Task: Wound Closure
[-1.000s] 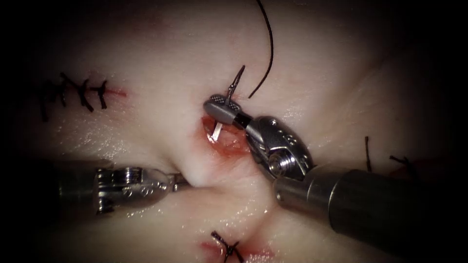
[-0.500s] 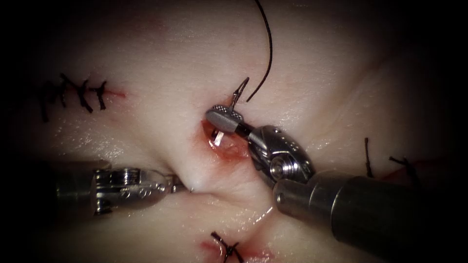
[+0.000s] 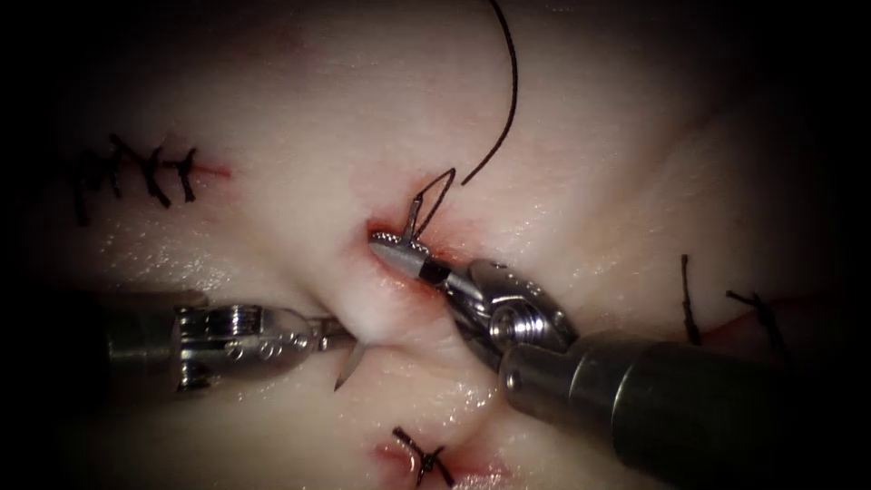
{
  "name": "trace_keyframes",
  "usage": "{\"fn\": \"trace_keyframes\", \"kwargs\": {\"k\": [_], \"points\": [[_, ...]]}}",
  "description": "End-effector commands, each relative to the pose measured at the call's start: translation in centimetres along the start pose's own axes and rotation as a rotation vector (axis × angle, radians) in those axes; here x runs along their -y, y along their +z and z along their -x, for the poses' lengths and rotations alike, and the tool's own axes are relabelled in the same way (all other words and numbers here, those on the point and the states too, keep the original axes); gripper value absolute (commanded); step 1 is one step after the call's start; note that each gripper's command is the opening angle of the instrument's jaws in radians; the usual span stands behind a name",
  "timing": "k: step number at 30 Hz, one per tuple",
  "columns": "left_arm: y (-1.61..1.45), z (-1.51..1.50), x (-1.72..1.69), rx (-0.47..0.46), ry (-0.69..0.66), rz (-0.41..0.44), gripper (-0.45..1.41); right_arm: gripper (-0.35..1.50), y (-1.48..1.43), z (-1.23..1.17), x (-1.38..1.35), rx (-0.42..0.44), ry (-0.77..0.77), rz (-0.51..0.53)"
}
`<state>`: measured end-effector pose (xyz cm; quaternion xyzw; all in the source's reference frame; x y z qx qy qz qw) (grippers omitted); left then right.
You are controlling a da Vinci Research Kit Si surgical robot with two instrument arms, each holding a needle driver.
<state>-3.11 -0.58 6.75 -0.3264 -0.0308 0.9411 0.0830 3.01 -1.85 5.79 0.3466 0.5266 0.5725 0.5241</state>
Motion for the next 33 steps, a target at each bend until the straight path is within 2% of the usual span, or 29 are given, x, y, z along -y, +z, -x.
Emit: {"fn": "trace_keyframes", "kwargs": {"k": [1,2,3,4,5,7,12,15,18,20,25,29,33], "points": [[0.07,-0.01,0.0,-0.001,0.001,0.0,-0.11,-0.35,0.1,-0.02,-0.02,-0.002,0.0,0.012],[0.07,-0.01,-0.01,-0.001,0.002,0.0,-0.11,-0.35,0.11,-0.05,-0.02,-0.013,-0.033,0.01],[0.06,-0.01,-0.02,-0.001,0.003,0.001,-0.11,0.61,0.12,-0.14,-0.03,-0.061,-0.09,-0.013],[0.04,-0.01,-0.05,-0.001,0.003,0.002,-0.11,0.84,0.11,-0.19,-0.03,-0.077,-0.105,-0.022],[0.02,0.0,-0.07,-0.004,0.004,0.004,-0.11,0.91,0.09,-0.23,-0.04,-0.094,-0.11,-0.036],[-0.03,0.0,-0.12,-0.008,0.005,0.01,-0.11,0.96,0.03,-0.33,-0.05,-0.121,-0.155,-0.025],[-0.16,-0.01,-0.2,-0.046,0.027,-0.006,-0.1,0.95,-0.21,-0.55,-0.11,-0.121,-0.226,0.027],[-0.22,-0.05,-0.14,-0.109,0.099,-0.022,-0.05,0.95,-0.39,-0.64,-0.15,-0.115,-0.244,0.045],[-0.25,-0.1,-0.01,-0.216,0.192,-0.043,0.0,0.91,-0.63,-0.75,-0.18,-0.113,-0.26,0.046],[-0.25,-0.09,0.03,-0.221,0.222,-0.045,0.0,0.86,-0.73,-0.8,-0.19,-0.123,-0.257,0.041],[-0.21,-0.04,0.13,-0.265,0.304,-0.025,0.09,0.81,-0.89,-0.85,-0.22,-0.119,-0.274,0.036],[-0.19,-0.04,0.17,-0.296,0.337,-0.021,0.14,0.76,-0.92,-0.86,-0.24,-0.128,-0.275,0.03],[-0.16,-0.06,0.2,-0.348,0.351,-0.013,0.27,0.71,-0.92,-0.85,-0.28,-0.131,-0.28,0.028]]}}
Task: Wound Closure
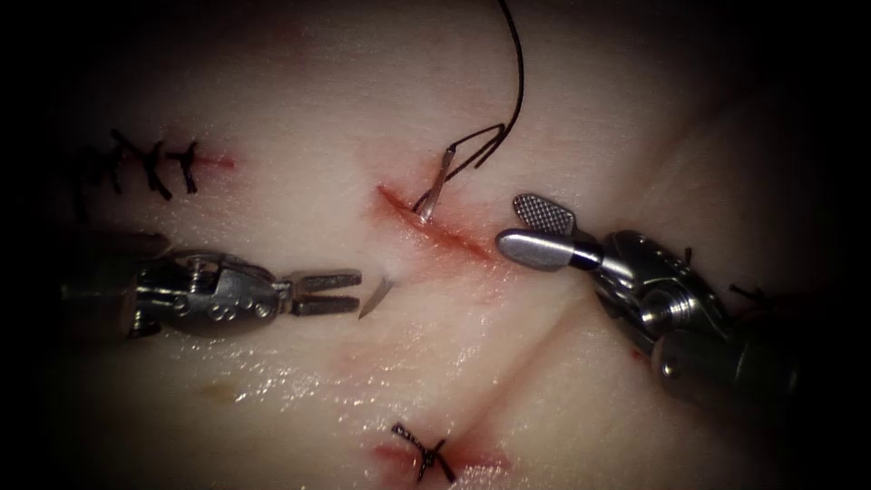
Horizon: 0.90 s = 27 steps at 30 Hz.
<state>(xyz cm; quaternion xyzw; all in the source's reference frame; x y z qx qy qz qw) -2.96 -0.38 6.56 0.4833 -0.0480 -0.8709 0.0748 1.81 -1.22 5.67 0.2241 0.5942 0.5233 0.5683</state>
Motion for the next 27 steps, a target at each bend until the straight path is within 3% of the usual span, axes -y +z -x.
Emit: {"fn": "trace_keyframes", "kwargs": {"k": [1,5,12,17,20,22,23,24,26,27], "points": [[0.09,0.0,0.01,-0.014,0.006,0.007,0.32,0.71,0.09,0.06,-0.04,-0.001,-0.002,-0.002],[0.13,-0.03,0.01,-0.054,0.024,0.022,0.51,0.71,0.08,0.11,-0.09,-0.003,-0.01,-0.004],[0.2,-0.08,0.01,-0.102,0.049,0.039,0.56,0.68,0.07,0.23,-0.21,-0.011,-0.025,-0.003],[0.24,-0.09,0.04,-0.118,0.057,0.043,0.47,0.66,0.07,0.29,-0.26,-0.013,-0.018,-0.001],[0.28,-0.07,0.08,-0.124,0.06,0.047,0.29,0.61,0.07,0.32,-0.27,-0.015,-0.021,-0.001],[0.3,-0.06,0.1,-0.131,0.064,0.062,-0.05,0.46,0.06,0.32,-0.26,-0.015,-0.022,-0.001],[0.31,-0.05,0.11,-0.147,0.075,0.087,-0.45,0.27,0.06,0.32,-0.25,-0.009,-0.021,0.0],[0.31,-0.05,0.11,-0.159,0.061,0.103,-0.45,0.06,0.05,0.32,-0.24,0.001,-0.045,0.003],[0.31,-0.07,0.11,-0.206,0.018,0.145,-0.45,-0.1,0.04,0.32,-0.21,0.031,-0.075,0.011],[0.31,-0.07,0.12,-0.23,0.001,0.16,-0.45,-0.35,0.04,0.32,-0.2,0.035,-0.091,0.012]]}}
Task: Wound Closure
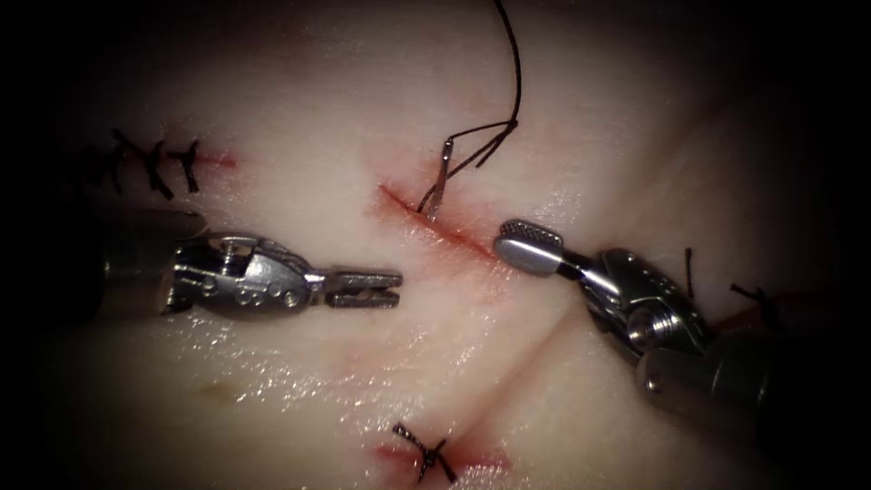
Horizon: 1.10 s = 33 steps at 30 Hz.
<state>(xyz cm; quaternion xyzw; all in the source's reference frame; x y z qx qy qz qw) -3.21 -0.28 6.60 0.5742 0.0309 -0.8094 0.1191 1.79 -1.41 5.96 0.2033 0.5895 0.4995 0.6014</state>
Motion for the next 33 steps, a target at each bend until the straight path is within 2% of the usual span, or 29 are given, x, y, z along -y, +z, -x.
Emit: {"fn": "trace_keyframes", "kwargs": {"k": [1,8,13,15,18,19,21,26,27,33], "points": [[0.07,0.02,0.01,-0.019,-0.008,0.011,-0.45,-0.35,0.06,0.03,0.01,0.005,-0.024,-0.003],[0.03,-0.1,0.0,-0.118,-0.086,0.09,-0.45,-0.35,0.02,0.0,0.07,0.017,-0.166,0.002],[-0.03,-0.28,-0.07,-0.231,-0.254,0.194,-0.45,-0.35,0.01,-0.01,0.09,0.083,-0.346,0.008],[-0.04,-0.36,-0.12,-0.254,-0.311,0.226,-0.45,-0.35,0.01,0.0,0.09,0.095,-0.364,0.005],[-0.07,-0.52,-0.19,-0.269,-0.426,0.29,-0.45,-0.35,0.01,0.0,0.11,0.122,-0.407,-0.009],[-0.07,-0.52,-0.19,-0.269,-0.426,0.29,-0.45,-0.35,0.01,0.0,0.11,0.122,-0.407,-0.009],[-0.13,-0.67,-0.24,-0.261,-0.533,0.34,-0.45,-0.35,0.01,0.02,0.15,0.144,-0.472,-0.036],[-0.22,-0.81,-0.25,-0.258,-0.635,0.363,-0.45,-0.35,0.03,0.06,0.24,0.178,-0.519,-0.061],[-0.28,-0.88,-0.24,-0.253,-0.694,0.37,-0.45,-0.35,0.04,0.07,0.29,0.198,-0.535,-0.063],[-0.44,-1.03,-0.21,-0.245,-0.793,0.383,-0.45,-0.35,0.06,0.04,0.43,0.201,-0.595,-0.065]]}}
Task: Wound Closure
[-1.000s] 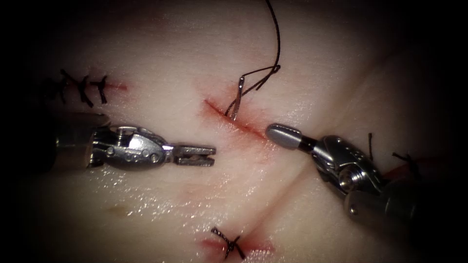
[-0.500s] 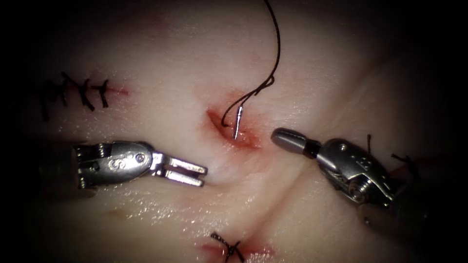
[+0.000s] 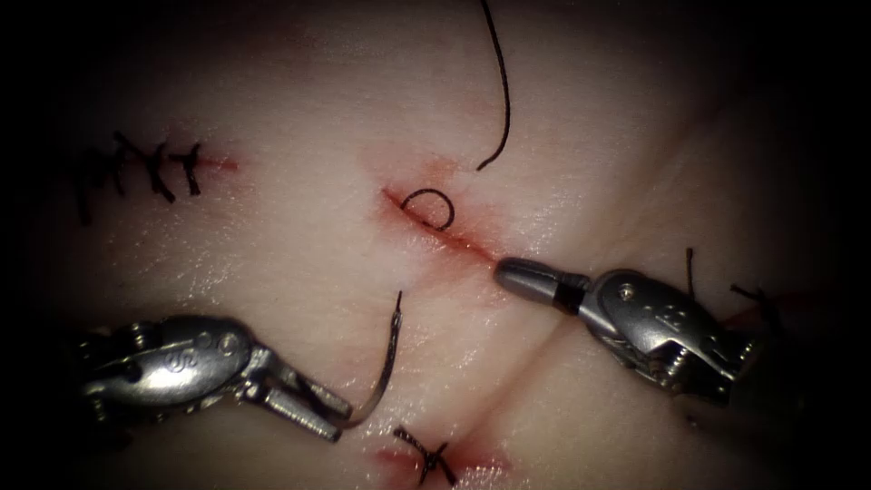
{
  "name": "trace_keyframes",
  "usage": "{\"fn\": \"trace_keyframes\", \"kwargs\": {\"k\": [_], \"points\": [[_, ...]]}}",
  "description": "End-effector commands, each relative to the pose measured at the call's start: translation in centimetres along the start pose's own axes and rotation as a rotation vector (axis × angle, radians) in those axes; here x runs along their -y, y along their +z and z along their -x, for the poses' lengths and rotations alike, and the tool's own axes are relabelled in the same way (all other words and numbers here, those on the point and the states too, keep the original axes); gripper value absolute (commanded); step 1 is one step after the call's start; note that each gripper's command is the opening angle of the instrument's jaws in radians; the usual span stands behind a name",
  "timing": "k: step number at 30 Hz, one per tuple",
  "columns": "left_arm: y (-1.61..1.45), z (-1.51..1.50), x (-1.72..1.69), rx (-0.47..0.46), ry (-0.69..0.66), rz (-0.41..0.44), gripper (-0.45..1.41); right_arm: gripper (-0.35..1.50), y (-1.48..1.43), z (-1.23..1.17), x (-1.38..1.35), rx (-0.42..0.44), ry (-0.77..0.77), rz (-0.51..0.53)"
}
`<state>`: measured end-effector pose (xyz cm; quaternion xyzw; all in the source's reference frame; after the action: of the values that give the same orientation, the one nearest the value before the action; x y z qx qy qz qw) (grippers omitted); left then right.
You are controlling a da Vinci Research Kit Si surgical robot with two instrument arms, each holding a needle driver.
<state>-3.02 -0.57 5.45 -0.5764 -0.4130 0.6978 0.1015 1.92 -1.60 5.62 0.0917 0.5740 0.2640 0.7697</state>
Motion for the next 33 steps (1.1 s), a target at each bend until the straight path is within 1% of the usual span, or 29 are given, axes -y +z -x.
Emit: {"fn": "trace_keyframes", "kwargs": {"k": [1,2,3,4,5,6,7,9,10,14,23,26,28,33], "points": [[0.03,0.0,0.03,-0.001,-0.009,-0.001,-0.45,-0.35,0.09,-0.03,0.06,-0.003,-0.042,0.0],[0.0,-0.03,-0.03,-0.001,-0.018,-0.006,-0.45,-0.28,0.1,-0.07,0.11,-0.003,-0.074,-0.006],[-0.02,-0.05,-0.07,0.0,-0.019,-0.011,-0.45,0.05,0.13,-0.11,0.15,-0.004,-0.088,-0.006],[-0.03,-0.06,-0.09,0.0,-0.02,-0.014,-0.45,0.34,0.16,-0.14,0.18,-0.009,-0.109,0.0],[-0.05,-0.06,-0.12,0.0,-0.021,-0.012,-0.45,0.61,0.17,-0.15,0.2,-0.009,-0.119,0.003],[-0.05,-0.07,-0.14,0.001,-0.022,-0.013,-0.45,0.81,0.2,-0.18,0.23,-0.008,-0.134,0.006],[-0.07,-0.08,-0.18,0.001,-0.023,-0.013,-0.45,1.08,0.28,-0.23,0.3,-0.016,-0.165,0.007],[-0.08,-0.09,-0.24,0.004,-0.012,-0.021,-0.45,1.11,0.41,-0.29,0.38,-0.01,-0.214,-0.01],[-0.08,-0.09,-0.24,0.004,-0.012,-0.021,-0.45,1.11,0.41,-0.29,0.38,-0.01,-0.214,-0.01],[-0.1,-0.13,-0.35,0.011,0.036,-0.025,-0.45,1.18,0.61,-0.38,0.44,0.001,-0.265,-0.022],[-0.16,-0.3,-0.57,-0.041,0.101,-0.041,-0.45,1.14,0.74,-0.36,0.39,0.022,-0.3,-0.026],[-0.15,-0.41,-0.65,-0.052,0.126,-0.049,-0.45,1.09,0.79,-0.29,0.38,0.04,-0.314,-0.039],[-0.14,-0.43,-0.67,-0.052,0.13,-0.05,-0.45,1.09,0.82,-0.26,0.38,0.047,-0.318,-0.042],[-0.14,-0.54,-0.73,-0.069,0.158,-0.065,-0.45,1.06,0.95,-0.04,0.41,0.077,-0.343,-0.052]]}}
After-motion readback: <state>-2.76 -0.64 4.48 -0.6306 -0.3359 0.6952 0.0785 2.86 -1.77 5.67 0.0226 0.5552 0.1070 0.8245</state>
